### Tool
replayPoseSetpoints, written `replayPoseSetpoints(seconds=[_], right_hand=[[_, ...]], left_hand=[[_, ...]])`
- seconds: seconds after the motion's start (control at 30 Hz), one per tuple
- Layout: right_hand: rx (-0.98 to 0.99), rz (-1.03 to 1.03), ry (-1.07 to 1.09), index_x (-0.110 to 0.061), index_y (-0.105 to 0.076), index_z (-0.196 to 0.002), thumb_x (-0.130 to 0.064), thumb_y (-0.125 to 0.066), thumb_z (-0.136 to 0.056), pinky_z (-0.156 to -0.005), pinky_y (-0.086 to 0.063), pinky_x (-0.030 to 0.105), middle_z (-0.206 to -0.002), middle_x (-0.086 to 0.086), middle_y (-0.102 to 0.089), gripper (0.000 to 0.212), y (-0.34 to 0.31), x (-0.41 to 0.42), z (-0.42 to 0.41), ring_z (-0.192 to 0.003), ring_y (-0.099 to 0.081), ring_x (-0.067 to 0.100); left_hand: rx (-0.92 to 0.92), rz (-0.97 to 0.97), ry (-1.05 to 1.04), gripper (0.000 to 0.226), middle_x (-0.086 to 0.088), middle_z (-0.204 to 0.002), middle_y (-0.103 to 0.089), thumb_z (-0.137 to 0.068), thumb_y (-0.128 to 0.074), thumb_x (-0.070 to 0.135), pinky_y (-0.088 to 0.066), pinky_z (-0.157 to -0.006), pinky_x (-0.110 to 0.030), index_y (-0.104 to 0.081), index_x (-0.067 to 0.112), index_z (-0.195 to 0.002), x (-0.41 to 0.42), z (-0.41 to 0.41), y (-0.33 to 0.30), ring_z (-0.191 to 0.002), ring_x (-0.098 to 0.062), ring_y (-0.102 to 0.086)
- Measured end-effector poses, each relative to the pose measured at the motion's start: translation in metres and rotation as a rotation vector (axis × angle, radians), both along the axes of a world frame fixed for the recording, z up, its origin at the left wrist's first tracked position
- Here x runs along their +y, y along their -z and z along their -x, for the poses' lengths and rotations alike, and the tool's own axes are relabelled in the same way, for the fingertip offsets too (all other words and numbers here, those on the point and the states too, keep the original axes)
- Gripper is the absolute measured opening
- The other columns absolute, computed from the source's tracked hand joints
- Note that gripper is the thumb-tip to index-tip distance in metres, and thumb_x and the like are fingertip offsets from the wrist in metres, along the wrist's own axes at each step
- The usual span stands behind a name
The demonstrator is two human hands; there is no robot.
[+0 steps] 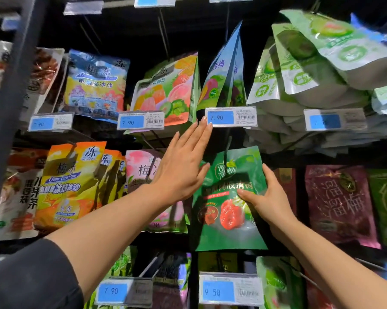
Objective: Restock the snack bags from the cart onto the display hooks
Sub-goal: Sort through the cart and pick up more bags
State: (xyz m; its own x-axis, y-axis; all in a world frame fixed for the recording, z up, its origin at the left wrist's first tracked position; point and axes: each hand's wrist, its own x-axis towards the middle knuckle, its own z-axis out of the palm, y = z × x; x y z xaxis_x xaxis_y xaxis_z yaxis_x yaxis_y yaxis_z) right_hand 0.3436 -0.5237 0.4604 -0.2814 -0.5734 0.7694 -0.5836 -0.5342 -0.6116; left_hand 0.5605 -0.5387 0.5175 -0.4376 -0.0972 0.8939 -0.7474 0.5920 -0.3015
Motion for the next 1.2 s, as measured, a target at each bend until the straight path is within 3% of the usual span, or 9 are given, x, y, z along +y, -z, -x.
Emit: replayPoseSetpoints(seconds=[0.13, 0.33, 0.43, 0.53, 0.6, 0.73, 0.9, 1.13, 1.2], right_hand=[[0.037, -0.143, 0.059, -0.034, -0.026, -0.148, -0.025, -0.078, -0.078, -0.088, -0.039, 0.03, -0.135, 0.0, -0.057, 0.087, -0.006, -0.033, 0.008, -0.121, -0.055, 0.029], [0.066, -0.192, 0.169, -0.034, -0.016, -0.153, -0.038, -0.071, -0.084, -0.1, -0.04, 0.038, -0.137, 0.009, -0.055, 0.088, 0.007, -0.035, 0.023, -0.123, -0.054, 0.033], [0.002, -0.227, 0.17, -0.032, -0.016, -0.153, -0.036, -0.072, -0.083, -0.085, -0.055, 0.04, -0.096, 0.012, -0.071, 0.089, 0.016, -0.016, 0.031, -0.08, -0.072, 0.028], [-0.004, -0.191, 0.21, -0.028, -0.019, -0.152, -0.031, -0.071, -0.086, -0.066, -0.059, 0.028, -0.088, 0.006, -0.072, 0.084, 0.025, 0.029, 0.039, -0.06, -0.07, 0.015], [0.006, -0.147, 0.263, -0.028, -0.021, -0.151, -0.028, -0.071, -0.087, -0.061, -0.059, 0.025, -0.085, 0.005, -0.072, 0.081, 0.034, 0.067, 0.049, -0.061, -0.071, 0.015], [-0.021, -0.074, 0.493, -0.022, -0.04, -0.14, -0.024, -0.07, -0.087, -0.063, -0.06, 0.04, -0.074, 0.007, -0.07, 0.062, 0.074, 0.148, 0.086, -0.061, -0.07, 0.026], [-0.144, -0.19, 0.838, -0.016, -0.053, -0.126, -0.03, -0.069, -0.085, -0.068, -0.057, 0.049, -0.068, 0.003, -0.064, 0.046, 0.154, 0.251, 0.148, -0.063, -0.067, 0.026], [-0.513, -0.479, 1.049, -0.017, -0.056, -0.11, -0.024, -0.07, -0.086, -0.062, -0.059, 0.047, -0.083, 0.018, -0.063, 0.029, 0.29, 0.382, 0.229, -0.068, -0.065, 0.033], [-0.551, -0.506, 1.123, -0.016, -0.059, -0.11, -0.024, -0.071, -0.085, -0.071, -0.058, 0.043, -0.086, 0.014, -0.063, 0.029, 0.322, 0.413, 0.257, -0.071, -0.066, 0.03]], left_hand=[[0.023, 0.003, -0.027, 0.089, 0.003, -0.162, 0.009, -0.089, -0.057, 0.024, -0.006, -0.122, -0.039, 0.003, 0.017, -0.154, -0.005, 0.006, 0.005, -0.149, -0.012, 0.004], [0.099, 0.004, 0.019, 0.092, -0.004, -0.162, 0.003, -0.082, -0.06, 0.019, -0.009, -0.122, -0.041, -0.004, 0.011, -0.154, -0.004, 0.019, 0.017, -0.149, -0.016, 0.001], [0.194, -0.021, 0.116, 0.088, -0.009, -0.161, -0.007, -0.078, -0.059, 0.018, -0.011, -0.12, -0.044, -0.013, 0.005, -0.153, 0.003, 0.039, 0.033, -0.149, -0.021, -0.007], [0.18, -0.068, 0.27, 0.082, -0.011, -0.159, -0.02, -0.076, -0.055, 0.021, -0.014, -0.119, -0.044, -0.025, 0.003, -0.15, 0.017, 0.076, 0.057, -0.147, -0.024, -0.016], [0.114, -0.148, 0.409, 0.076, -0.012, -0.157, -0.026, -0.078, -0.053, 0.023, -0.018, -0.119, -0.046, -0.03, 0.003, -0.148, 0.031, 0.11, 0.076, -0.147, -0.024, -0.019], [0.057, -0.294, 0.716, 0.063, -0.015, -0.143, -0.047, -0.079, -0.055, 0.022, -0.03, -0.114, -0.042, -0.046, 0.001, -0.137, 0.079, 0.182, 0.122, -0.136, -0.029, -0.04], [-0.007, -0.576, 1.012, 0.054, -0.015, -0.122, -0.057, -0.078, -0.053, 0.027, -0.041, -0.098, -0.04, -0.052, 0.004, -0.127, 0.157, 0.262, 0.197, -0.114, -0.032, -0.053], [-0.333, -0.886, 1.119, 0.054, -0.019, -0.119, -0.056, -0.08, -0.052, 0.028, -0.034, -0.094, -0.036, -0.05, 0.002, -0.127, 0.243, 0.361, 0.347, -0.112, -0.035, -0.053], [-0.41, -0.997, 1.098, 0.051, -0.016, -0.125, -0.053, -0.085, -0.061, 0.02, -0.031, -0.096, -0.033, -0.047, 0.005, -0.132, 0.264, 0.385, 0.384, -0.118, -0.033, -0.049]])
